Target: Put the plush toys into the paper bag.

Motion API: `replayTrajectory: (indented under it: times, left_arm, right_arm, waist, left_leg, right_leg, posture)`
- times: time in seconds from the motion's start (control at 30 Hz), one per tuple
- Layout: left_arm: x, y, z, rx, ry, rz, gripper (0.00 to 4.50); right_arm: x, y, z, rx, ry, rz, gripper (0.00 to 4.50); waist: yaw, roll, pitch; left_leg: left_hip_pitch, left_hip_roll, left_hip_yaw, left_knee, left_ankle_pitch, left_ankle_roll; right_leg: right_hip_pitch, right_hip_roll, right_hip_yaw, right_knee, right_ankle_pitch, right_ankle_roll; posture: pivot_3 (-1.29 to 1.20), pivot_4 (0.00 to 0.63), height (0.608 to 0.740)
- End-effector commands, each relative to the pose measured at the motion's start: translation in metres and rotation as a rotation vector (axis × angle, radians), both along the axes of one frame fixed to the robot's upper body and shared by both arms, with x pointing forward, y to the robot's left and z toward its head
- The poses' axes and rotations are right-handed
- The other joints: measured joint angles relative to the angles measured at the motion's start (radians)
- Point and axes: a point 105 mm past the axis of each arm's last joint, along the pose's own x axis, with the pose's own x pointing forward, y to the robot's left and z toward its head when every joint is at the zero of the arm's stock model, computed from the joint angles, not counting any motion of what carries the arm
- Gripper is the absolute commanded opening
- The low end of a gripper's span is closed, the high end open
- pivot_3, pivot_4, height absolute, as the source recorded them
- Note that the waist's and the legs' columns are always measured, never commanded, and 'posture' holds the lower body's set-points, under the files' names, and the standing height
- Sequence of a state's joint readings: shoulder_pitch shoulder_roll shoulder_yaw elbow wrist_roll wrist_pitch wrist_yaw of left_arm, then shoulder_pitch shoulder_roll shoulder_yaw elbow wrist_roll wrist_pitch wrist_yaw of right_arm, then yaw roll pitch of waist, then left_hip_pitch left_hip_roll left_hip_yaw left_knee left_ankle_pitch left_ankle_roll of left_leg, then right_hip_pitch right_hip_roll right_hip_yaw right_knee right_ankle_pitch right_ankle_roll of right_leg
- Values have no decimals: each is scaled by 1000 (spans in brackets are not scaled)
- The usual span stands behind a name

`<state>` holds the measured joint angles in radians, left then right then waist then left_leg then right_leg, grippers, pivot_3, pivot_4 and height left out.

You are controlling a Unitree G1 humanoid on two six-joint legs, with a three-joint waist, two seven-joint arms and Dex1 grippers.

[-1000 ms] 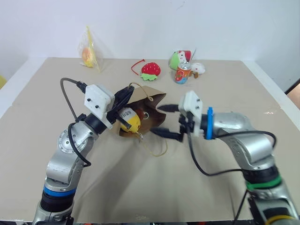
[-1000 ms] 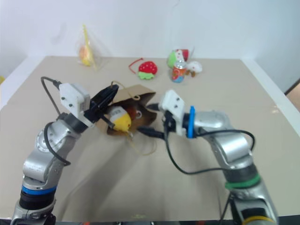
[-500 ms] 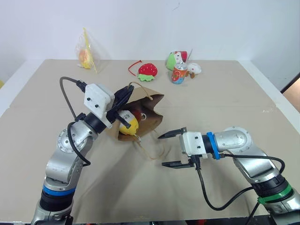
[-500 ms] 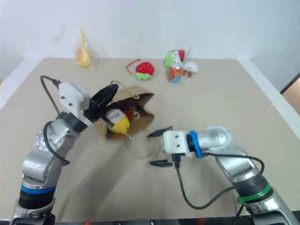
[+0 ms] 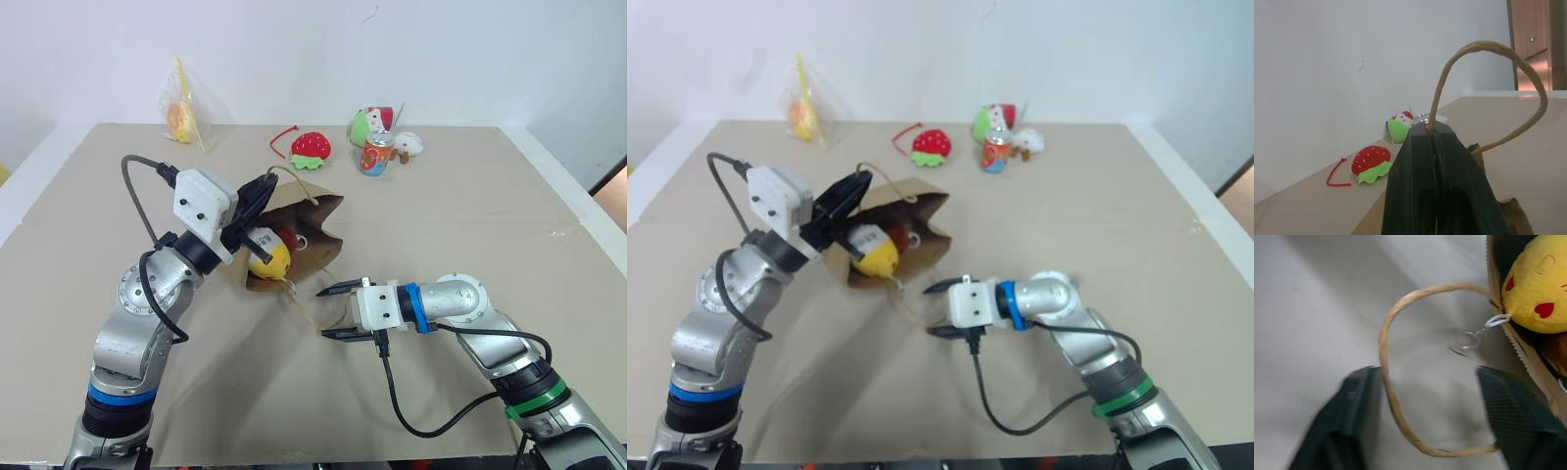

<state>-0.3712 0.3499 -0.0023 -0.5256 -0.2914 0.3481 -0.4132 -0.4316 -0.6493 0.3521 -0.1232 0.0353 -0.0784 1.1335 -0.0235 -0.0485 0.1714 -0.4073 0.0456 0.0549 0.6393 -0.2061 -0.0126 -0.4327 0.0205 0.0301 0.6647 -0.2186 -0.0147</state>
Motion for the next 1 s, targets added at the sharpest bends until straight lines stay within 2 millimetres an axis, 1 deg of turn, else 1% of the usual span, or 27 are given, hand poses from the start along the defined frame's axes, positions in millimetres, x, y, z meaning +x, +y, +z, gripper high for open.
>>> replayTrajectory:
  times: [0.03, 0.07, 0.13, 0.17, 0.2, 0.23, 0.27, 0.37, 0.47, 0.53, 0.63, 0.67, 0.73, 0.8, 1.0]
  left_arm:
    - [-4, 1, 10, 2, -51, 6, 0]
    - [-4, 0, 10, 1, -50, 6, 0]
    - [-4, 1, 9, 1, -50, 6, 0]
    - [-4, 1, 9, 1, -49, 7, 0]
    - [-4, 1, 8, 1, -48, 6, 0]
    - [-4, 1, 8, 1, -47, 6, 0]
    - [-4, 0, 7, 1, -45, 5, 0]
    - [-4, -1, 7, 0, -44, 1, 0]
    - [-3, -1, 6, 2, -45, -1, 0]
    - [-3, -1, 6, 9, -48, -7, 0]
    - [-3, -1, 7, 29, -64, -17, 0]
    - [-3, -1, 8, 34, -69, -18, 0]
    - [2, 2, 15, 51, -100, -15, 0]
    - [6, 4, 20, 64, -126, -11, 0]
    - [18, 2, 33, 66, -180, -20, 0]
  right_arm:
    - [-1, -8, 18, 31, -85, 20, 1942]
    - [-1, -9, 20, 36, -94, 21, 1642]
    - [1, -10, 24, 46, -120, 20, 1205]
    - [1, -10, 27, 53, -127, 20, 658]
    - [2, -10, 30, 64, -133, 17, 532]
    - [2, -9, 31, 75, -136, 14, 190]
    - [2, -9, 31, 77, -130, 15, 82]
    - [1, -9, 31, 95, -105, 1, 82]
    - [4, -8, 36, 130, -67, -45, 82]
    - [5, -10, 46, 158, -51, -65, 82]
    - [8, -13, 71, 197, -49, -82, 82]
    - [9, -14, 75, 201, -50, -86, 82]
    - [17, -24, 104, 199, -114, -113, 82]
    - [22, -32, 126, 193, -160, -131, 82]
    - [24, -44, 173, 190, -264, -168, 82]
  waist:
    - [0, 0, 0]
    - [0, 0, 0]
    - [0, 0, 0]
    - [0, 0, 0]
    - [0, 0, 0]
    - [0, 0, 0]
    - [0, 0, 0]
    - [0, 0, 0]
    - [0, 0, 0]
    - [0, 0, 0]
    - [0, 0, 0]
    - [0, 0, 0]
    - [0, 0, 0]
    - [2, 1, 0]
    - [1, 0, 0]
  left_leg:
    - [0, 0, 0, 0, 0, 0]
    - [0, 0, 0, 0, 0, 0]
    - [0, 0, 0, 0, 0, 0]
    - [0, 0, 0, 0, 0, 0]
    - [0, 0, 0, 0, 0, 0]
    - [0, 0, 0, 0, 0, 0]
    - [1, 0, 0, 0, 0, 0]
    - [0, 0, 0, 0, 0, 0]
    - [1, 0, 0, 0, 0, 0]
    - [1, 0, 0, 0, 0, 0]
    - [1, 0, 0, 0, 0, 0]
    - [1, 0, 0, 0, 0, 0]
    - [1, 0, 0, 0, 0, 0]
    - [0, -1, 0, 1, 1, 0]
    - [0, -1, 0, -1, 0, 0]
  right_leg:
    - [0, 0, 0, 0, 0, 0]
    - [0, 0, 0, 0, 0, 0]
    - [1, 0, 0, 0, 0, 0]
    - [1, 0, 0, 0, 0, 0]
    - [1, 0, 0, 0, 0, 0]
    - [0, 0, 0, 0, 0, 0]
    - [1, 0, 0, 0, 0, 0]
    - [1, 0, 0, 0, 0, 0]
    - [1, -1, 0, 0, 0, 0]
    - [1, -1, -1, 0, 0, 0]
    - [1, -1, 0, 0, 0, 0]
    - [1, -1, 0, 0, 0, 0]
    - [1, -1, 0, 0, 0, 0]
    - [1, -1, -1, 1, 1, 0]
    - [1, -1, 0, -1, 0, -1]
  posture:
    - [0, 150, 740]
    - [0, 150, 740]
    - [0, 150, 740]
    - [0, 150, 740]
    - [0, 150, 740]
    - [0, 150, 740]
    - [0, 150, 740]
    - [0, 150, 740]
    - [0, 150, 740]
    - [0, 150, 740]
    - [0, 150, 740]
    - [0, 150, 740]
    - [0, 150, 740]
    - [0, 150, 740]
    - [0, 150, 740]
